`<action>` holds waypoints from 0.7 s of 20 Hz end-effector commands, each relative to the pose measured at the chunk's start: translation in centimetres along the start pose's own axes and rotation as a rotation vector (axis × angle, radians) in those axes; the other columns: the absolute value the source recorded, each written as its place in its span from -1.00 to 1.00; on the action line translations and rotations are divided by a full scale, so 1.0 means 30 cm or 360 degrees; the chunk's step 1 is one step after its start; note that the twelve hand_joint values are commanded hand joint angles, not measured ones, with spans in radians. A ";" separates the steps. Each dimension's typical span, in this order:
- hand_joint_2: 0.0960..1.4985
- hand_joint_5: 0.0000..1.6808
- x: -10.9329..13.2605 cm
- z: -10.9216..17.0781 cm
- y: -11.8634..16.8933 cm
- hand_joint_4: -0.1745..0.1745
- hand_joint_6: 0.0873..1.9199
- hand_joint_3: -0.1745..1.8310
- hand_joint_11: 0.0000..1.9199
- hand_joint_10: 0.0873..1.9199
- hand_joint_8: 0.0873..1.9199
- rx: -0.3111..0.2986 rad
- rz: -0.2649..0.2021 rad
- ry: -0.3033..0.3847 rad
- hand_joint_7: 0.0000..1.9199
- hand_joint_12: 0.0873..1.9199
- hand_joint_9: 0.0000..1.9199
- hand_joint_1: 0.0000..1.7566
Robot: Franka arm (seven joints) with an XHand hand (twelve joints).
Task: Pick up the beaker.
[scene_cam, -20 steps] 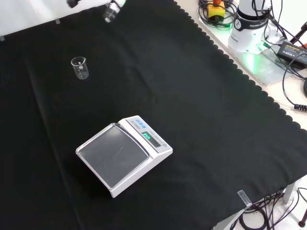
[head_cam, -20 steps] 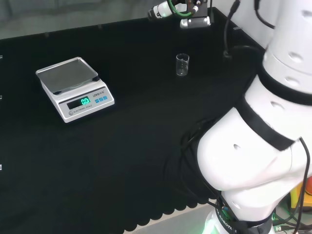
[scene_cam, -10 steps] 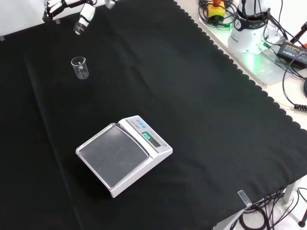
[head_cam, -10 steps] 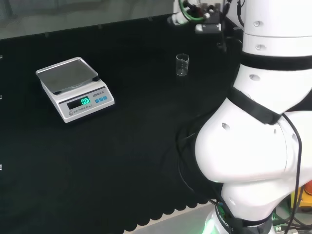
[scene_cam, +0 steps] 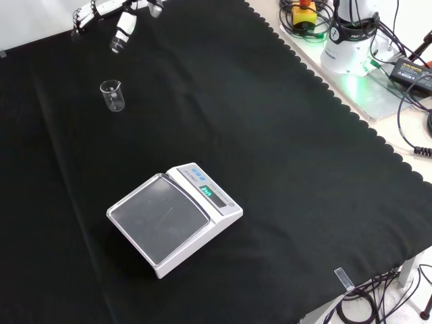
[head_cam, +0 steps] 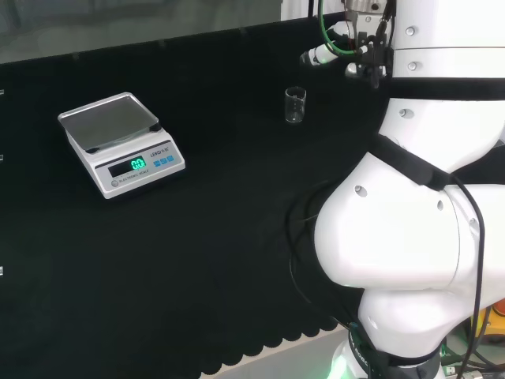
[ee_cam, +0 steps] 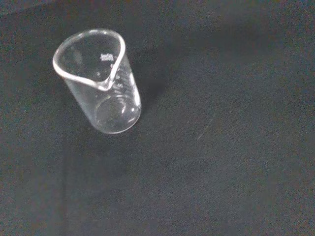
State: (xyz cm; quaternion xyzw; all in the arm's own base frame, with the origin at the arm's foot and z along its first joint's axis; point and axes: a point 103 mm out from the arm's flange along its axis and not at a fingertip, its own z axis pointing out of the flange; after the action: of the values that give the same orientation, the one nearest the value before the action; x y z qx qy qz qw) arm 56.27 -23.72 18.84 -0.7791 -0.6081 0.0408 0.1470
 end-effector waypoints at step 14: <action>0.14 -0.58 0.095 0.200 0.050 -0.43 -1.00 -0.63 -0.97 -0.21 -0.21 0.0191 -0.0051 0.0042 -0.99 0.57 -1.00 -0.61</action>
State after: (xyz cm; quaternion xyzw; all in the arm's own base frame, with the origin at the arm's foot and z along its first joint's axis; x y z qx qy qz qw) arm 56.39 -21.09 14.12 -0.7620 -0.6160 0.0596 0.1905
